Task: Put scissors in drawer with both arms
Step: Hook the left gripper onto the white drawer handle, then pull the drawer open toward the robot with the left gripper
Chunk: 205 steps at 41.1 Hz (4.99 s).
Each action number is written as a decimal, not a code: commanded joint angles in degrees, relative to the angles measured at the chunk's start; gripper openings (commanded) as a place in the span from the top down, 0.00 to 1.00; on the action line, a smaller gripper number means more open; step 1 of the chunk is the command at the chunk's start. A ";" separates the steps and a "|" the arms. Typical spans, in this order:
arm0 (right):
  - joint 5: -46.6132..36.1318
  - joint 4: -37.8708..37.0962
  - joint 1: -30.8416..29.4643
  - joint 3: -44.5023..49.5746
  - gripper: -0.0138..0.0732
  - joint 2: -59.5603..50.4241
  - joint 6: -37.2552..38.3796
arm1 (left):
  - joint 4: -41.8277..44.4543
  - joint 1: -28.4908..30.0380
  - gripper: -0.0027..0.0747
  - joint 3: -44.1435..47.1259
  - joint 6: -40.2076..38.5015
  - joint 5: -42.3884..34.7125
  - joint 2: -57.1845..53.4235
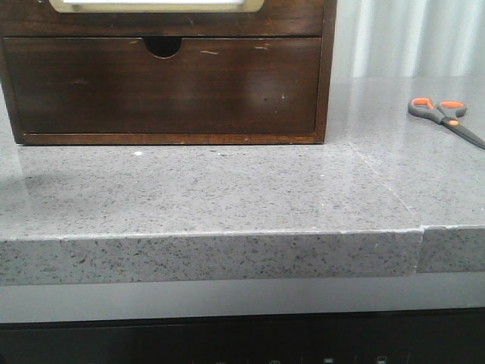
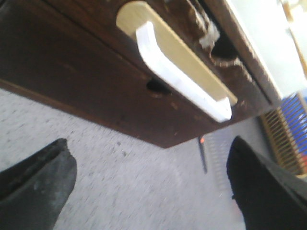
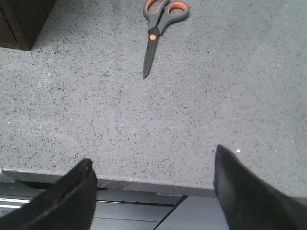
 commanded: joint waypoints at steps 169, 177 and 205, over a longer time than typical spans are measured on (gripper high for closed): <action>-3.90 -0.69 -0.04 -1.77 0.22 0.59 -0.64 | 74.98 -0.38 0.44 -21.02 -27.65 18.98 -21.52; -3.97 -0.74 -0.04 -1.77 0.22 0.59 -0.64 | 83.29 -11.58 0.44 -21.06 -28.46 16.51 -21.52; 2.89 -2.69 -0.22 -15.69 0.22 25.63 8.42 | 97.54 -26.77 0.44 -21.06 -46.04 13.05 -21.77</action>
